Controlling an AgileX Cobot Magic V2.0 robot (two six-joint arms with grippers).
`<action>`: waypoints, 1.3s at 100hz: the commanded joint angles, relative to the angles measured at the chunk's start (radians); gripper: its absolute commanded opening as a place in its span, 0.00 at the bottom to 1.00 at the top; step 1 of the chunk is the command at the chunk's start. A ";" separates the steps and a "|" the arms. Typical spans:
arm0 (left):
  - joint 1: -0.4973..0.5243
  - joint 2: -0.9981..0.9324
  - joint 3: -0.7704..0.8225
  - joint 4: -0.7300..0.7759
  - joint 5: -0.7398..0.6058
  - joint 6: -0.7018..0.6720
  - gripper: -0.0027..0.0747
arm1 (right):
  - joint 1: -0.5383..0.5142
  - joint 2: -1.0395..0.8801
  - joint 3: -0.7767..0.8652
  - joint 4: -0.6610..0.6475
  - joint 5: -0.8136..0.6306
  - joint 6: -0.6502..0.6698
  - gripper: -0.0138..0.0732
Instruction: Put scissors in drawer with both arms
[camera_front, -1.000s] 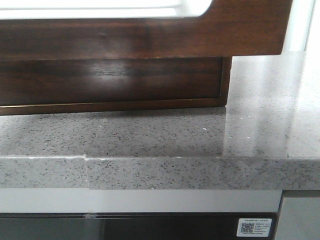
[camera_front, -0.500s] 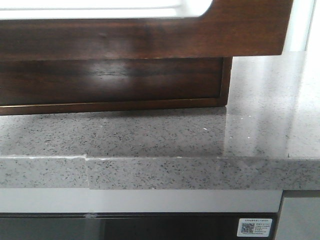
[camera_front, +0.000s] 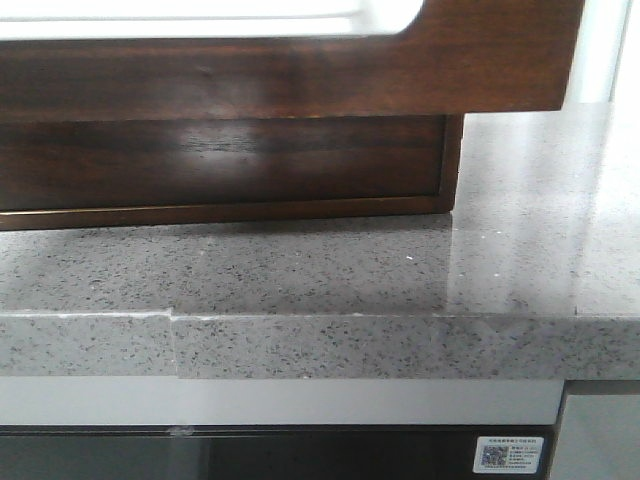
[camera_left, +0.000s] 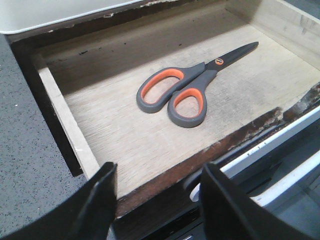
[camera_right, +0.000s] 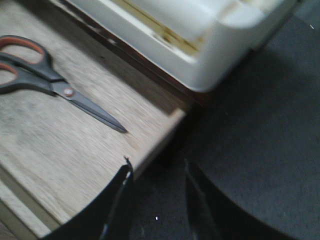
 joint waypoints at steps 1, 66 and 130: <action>-0.008 0.006 -0.033 -0.032 -0.061 -0.001 0.49 | -0.118 -0.107 0.137 0.078 -0.161 0.008 0.43; -0.008 0.006 -0.033 -0.032 -0.071 -0.001 0.48 | -0.315 -0.541 0.755 0.177 -0.430 0.008 0.41; -0.008 0.006 -0.033 -0.039 -0.068 -0.022 0.01 | -0.315 -0.540 0.755 0.172 -0.405 0.008 0.08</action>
